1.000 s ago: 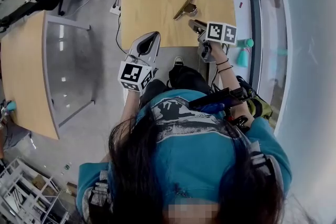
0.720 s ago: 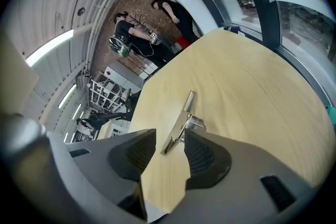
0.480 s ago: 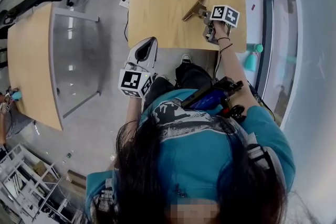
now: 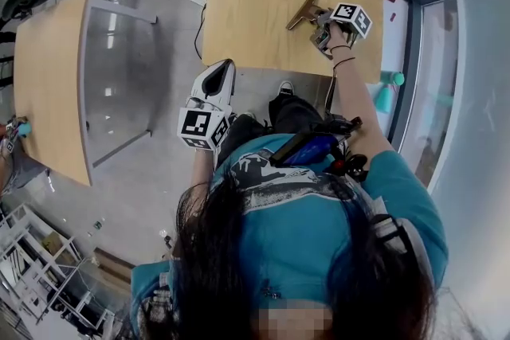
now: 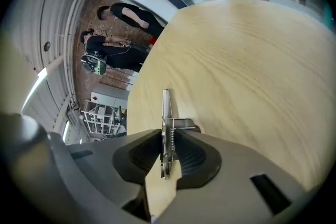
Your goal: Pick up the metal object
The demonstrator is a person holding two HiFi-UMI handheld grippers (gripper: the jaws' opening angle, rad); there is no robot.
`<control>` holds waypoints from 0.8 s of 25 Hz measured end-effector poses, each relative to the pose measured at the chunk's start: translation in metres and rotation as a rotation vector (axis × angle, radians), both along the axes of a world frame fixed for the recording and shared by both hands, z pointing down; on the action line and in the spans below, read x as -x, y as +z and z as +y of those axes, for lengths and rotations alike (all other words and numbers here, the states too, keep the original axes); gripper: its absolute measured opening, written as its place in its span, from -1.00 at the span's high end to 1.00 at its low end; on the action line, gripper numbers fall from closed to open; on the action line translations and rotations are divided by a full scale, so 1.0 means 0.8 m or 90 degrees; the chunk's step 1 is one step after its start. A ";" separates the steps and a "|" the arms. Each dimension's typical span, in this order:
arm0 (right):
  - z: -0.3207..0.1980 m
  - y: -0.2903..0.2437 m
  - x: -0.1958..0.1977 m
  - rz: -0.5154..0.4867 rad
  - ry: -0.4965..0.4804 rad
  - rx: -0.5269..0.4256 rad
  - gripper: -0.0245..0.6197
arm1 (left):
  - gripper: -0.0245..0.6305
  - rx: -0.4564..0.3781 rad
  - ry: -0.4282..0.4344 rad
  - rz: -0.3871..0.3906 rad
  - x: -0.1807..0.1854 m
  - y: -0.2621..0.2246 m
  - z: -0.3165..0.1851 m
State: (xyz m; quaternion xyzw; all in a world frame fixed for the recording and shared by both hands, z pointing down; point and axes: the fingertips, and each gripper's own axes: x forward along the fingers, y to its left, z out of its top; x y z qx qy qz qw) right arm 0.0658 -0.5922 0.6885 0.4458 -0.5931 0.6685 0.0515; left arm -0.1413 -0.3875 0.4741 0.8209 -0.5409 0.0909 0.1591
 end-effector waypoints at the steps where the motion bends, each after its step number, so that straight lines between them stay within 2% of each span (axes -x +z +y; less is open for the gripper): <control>1: 0.003 -0.001 0.001 0.004 0.000 0.002 0.65 | 0.91 0.000 -0.001 0.001 0.002 0.000 0.002; 5: 0.017 -0.014 0.006 0.012 -0.005 -0.008 0.65 | 0.91 -0.004 0.003 0.003 0.009 -0.004 0.006; 10: 0.047 -0.066 0.014 -0.044 0.021 -0.053 0.65 | 0.91 -0.013 0.029 0.008 0.008 -0.010 0.012; 20: 0.166 -0.184 0.041 -0.096 0.060 -0.152 0.65 | 0.91 -0.042 0.112 0.027 0.010 -0.025 0.047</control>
